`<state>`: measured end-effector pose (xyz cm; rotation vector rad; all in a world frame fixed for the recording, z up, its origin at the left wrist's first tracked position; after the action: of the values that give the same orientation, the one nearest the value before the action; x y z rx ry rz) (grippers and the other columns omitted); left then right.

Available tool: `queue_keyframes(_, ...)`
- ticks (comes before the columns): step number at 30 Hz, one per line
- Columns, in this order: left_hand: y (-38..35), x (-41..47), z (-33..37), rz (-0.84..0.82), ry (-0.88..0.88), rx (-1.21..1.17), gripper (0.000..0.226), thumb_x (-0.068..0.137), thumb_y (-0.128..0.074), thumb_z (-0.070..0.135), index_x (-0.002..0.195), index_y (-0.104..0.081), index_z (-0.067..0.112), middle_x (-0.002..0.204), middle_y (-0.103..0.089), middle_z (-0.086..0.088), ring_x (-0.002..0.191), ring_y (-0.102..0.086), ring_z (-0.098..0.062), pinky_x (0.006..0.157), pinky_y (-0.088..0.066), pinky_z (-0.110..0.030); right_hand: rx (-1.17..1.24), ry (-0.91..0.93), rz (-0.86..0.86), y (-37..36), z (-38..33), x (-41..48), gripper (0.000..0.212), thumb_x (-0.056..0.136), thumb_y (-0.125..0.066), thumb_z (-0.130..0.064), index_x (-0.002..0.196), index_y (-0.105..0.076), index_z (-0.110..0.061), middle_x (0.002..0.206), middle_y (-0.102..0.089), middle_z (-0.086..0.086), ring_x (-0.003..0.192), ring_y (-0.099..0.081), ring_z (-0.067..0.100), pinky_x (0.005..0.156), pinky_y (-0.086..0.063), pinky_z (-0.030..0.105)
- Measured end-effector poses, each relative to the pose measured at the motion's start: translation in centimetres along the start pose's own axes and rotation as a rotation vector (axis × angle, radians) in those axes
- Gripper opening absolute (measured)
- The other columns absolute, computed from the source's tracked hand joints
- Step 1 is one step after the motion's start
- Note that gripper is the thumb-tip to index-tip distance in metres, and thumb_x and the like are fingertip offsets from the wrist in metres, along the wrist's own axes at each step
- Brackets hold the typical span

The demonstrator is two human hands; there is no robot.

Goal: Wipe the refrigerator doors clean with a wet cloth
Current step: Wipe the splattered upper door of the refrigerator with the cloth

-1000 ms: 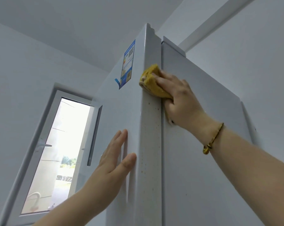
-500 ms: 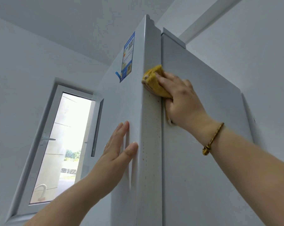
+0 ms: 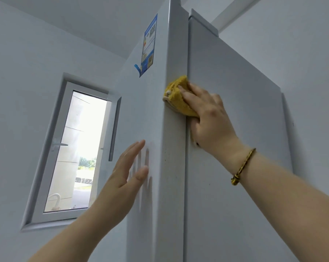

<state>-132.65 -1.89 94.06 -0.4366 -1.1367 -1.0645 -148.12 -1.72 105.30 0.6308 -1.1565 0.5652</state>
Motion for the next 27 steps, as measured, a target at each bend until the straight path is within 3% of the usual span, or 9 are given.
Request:
queue_keyframes(2, -0.2, -1.5, -0.9, 0.027, 0.019, -0.001, 0.047, 0.065, -0.037, 0.064, 0.108, -0.027, 0.078, 0.113, -0.021, 0.062, 0.108, -0.018, 0.039, 0.088, -0.021, 0.003, -0.06, 0.015, -0.039, 0.8, 0.6, 2.0, 0.065, 0.073, -0.031, -0.007, 0.135, -0.044, -0.019, 0.145, -0.038, 0.006, 0.12, -0.041, 0.036, 0.1, -0.026, 0.03)
queue_keyframes(6, -1.3, -3.5, -2.2, 0.011, 0.071, -0.033, 0.046, 0.06, -0.032, 0.069, 0.099, -0.015, 0.085, 0.122, -0.02, 0.058, 0.112, -0.016, 0.038, 0.08, -0.023, 0.011, -0.034, -0.118, -0.043, 1.2, 1.5, 5.3, 0.065, 0.081, -0.037, 0.006, 0.139, -0.037, -0.024, 0.148, -0.032, 0.0, 0.131, -0.032, 0.028, 0.104, -0.021, 0.024)
queue_keyframes(8, -1.3, -4.0, -2.4, -0.014, 0.088, -0.04, 0.043, 0.063, -0.035, 0.07, 0.096, -0.013, 0.086, 0.114, -0.015, 0.065, 0.109, -0.015, 0.04, 0.078, -0.022, 0.013, 0.0, -0.159, -0.014, 0.0, 0.7, 3.3, 0.066, 0.08, -0.037, 0.006, 0.14, -0.035, -0.022, 0.148, -0.031, 0.003, 0.128, -0.033, 0.031, 0.1, -0.02, 0.022)
queue_keyframes(10, -1.2, -4.4, -2.4, -0.039, 0.086, -0.046, 0.044, 0.06, -0.037, 0.075, 0.095, -0.014, 0.087, 0.111, -0.015, 0.067, 0.108, -0.014, 0.041, 0.076, -0.022, 0.014, 0.011, -0.08, 0.051, -1.1, -0.9, -0.7, 0.064, 0.075, -0.037, 0.002, 0.136, -0.042, -0.016, 0.143, -0.039, 0.012, 0.116, -0.042, 0.04, 0.093, -0.023, 0.025)
queue_keyframes(14, -1.2, -5.0, -2.7, -0.069, 0.085, -0.047, 0.042, 0.066, -0.039, 0.064, 0.094, -0.016, 0.087, 0.112, -0.013, 0.066, 0.112, -0.014, 0.039, 0.081, -0.022, 0.012, 0.042, 0.055, 0.036, -1.1, -2.3, -6.1, 0.057, 0.071, -0.034, -0.01, 0.124, -0.056, -0.008, 0.129, -0.051, 0.02, 0.096, -0.052, 0.041, 0.089, -0.026, 0.022)
queue_keyframes(17, -1.4, -5.0, -2.8, -0.071, 0.07, -0.019, 0.05, 0.056, -0.036, 0.076, 0.1, -0.013, 0.085, 0.123, -0.008, 0.058, 0.116, -0.013, 0.036, 0.087, -0.02, 0.009, -0.009, 0.087, -0.002, 0.2, -1.5, -3.3, 0.058, 0.069, -0.034, -0.008, 0.122, -0.058, -0.008, 0.129, -0.052, 0.02, 0.1, -0.053, 0.045, 0.086, -0.023, 0.019)
queue_keyframes(21, -1.4, -5.1, -2.9, -0.066, 0.076, -0.007, 0.048, 0.058, -0.03, 0.07, 0.099, -0.011, 0.085, 0.124, -0.006, 0.056, 0.114, -0.012, 0.037, 0.085, -0.019, 0.009, 0.008, -0.131, -0.012, 0.2, 1.1, 1.2, 0.064, 0.073, -0.032, -0.006, 0.135, -0.043, -0.019, 0.144, -0.038, 0.006, 0.126, -0.037, 0.033, 0.094, -0.019, 0.015)
queue_keyframes(24, -1.3, -5.1, -2.9, -0.076, 0.077, -0.017, 0.048, 0.058, -0.03, 0.07, 0.1, -0.012, 0.085, 0.124, -0.006, 0.056, 0.116, -0.012, 0.036, 0.088, -0.019, 0.006, 0.016, -0.153, 0.018, -0.4, 0.4, -0.5, 0.064, 0.074, -0.035, -0.003, 0.136, -0.042, -0.017, 0.142, -0.04, 0.01, 0.122, -0.039, 0.037, 0.094, -0.02, 0.02)
queue_keyframes(27, -1.4, -5.1, -3.1, -0.082, 0.065, -0.021, 0.051, 0.055, -0.036, 0.075, 0.099, -0.013, 0.085, 0.124, -0.008, 0.058, 0.118, -0.012, 0.034, 0.097, -0.017, -0.003, 0.063, -0.061, 0.048, -1.2, -1.8, -5.5, 0.062, 0.068, -0.039, 0.0, 0.129, -0.052, -0.01, 0.132, -0.048, 0.019, 0.108, -0.046, 0.04, 0.093, -0.022, 0.019)
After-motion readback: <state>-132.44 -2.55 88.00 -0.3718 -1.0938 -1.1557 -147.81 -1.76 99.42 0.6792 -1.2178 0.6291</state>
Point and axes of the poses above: each hand's wrist, its own x-axis towards the middle knuckle, its own y-axis out of the back of the hand, z = x × y, the point moved 6 cm from there along x, towards the middle knuckle
